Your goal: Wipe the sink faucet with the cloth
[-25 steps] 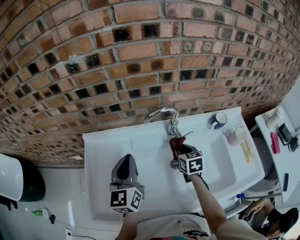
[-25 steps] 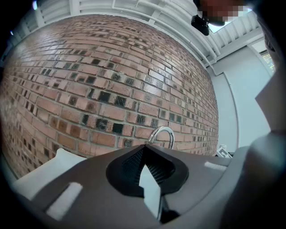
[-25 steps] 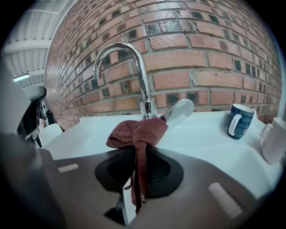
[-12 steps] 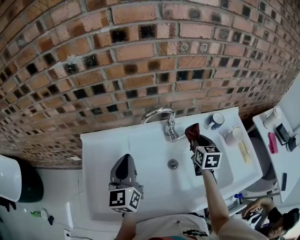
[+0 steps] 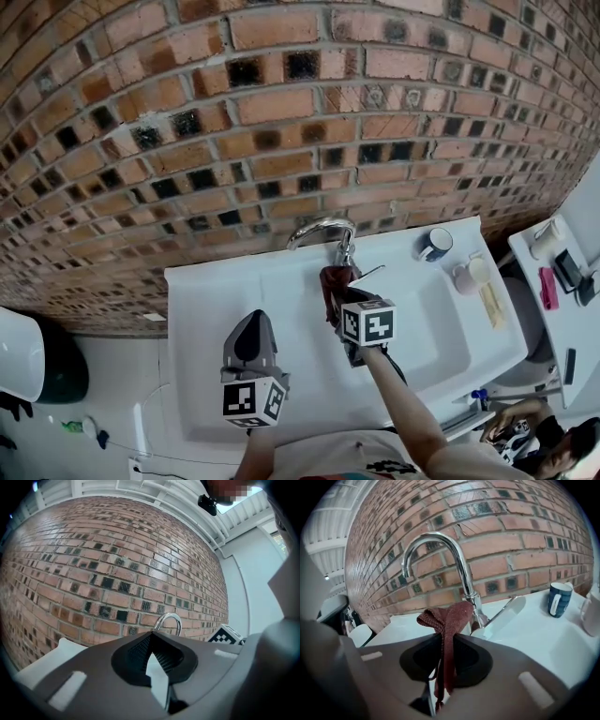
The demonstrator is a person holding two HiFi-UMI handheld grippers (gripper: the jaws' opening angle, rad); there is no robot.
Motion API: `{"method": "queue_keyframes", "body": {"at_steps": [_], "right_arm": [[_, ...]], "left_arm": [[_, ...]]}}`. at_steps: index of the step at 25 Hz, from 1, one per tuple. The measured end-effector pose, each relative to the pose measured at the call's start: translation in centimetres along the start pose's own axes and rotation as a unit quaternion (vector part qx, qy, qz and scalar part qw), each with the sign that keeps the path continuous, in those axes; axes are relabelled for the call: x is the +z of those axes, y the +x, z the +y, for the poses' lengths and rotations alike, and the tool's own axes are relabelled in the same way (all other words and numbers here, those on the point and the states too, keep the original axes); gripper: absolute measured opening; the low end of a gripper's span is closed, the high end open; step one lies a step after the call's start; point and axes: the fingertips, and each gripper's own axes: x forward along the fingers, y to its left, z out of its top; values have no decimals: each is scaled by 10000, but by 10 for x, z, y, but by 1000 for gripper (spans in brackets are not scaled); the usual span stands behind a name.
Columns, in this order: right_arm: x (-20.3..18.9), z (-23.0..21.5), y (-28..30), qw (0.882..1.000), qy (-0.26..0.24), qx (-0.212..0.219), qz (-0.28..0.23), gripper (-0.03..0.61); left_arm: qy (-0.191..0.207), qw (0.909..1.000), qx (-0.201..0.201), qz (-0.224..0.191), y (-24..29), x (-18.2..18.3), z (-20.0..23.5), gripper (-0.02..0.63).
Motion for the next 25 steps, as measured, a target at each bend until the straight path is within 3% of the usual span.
{"method": "queue_keyframes", "body": {"at_steps": [4, 11, 20, 25], "right_arm": [[19, -16, 10, 9984, 511, -239, -11, 45], [44, -35, 8, 9953, 923, -196, -231, 46], [79, -32, -11, 9947, 753, -148, -678, 46], [115, -2, -27, 9919, 409, 197, -1185, 47]], "left_arm": [[3, 10000, 79, 13, -2, 3, 6, 3], [-60, 9999, 121, -31, -1, 0, 12, 4], [-87, 9999, 122, -37, -3, 0, 13, 3], [-105, 9999, 116, -53, -3, 1, 12, 4]]}}
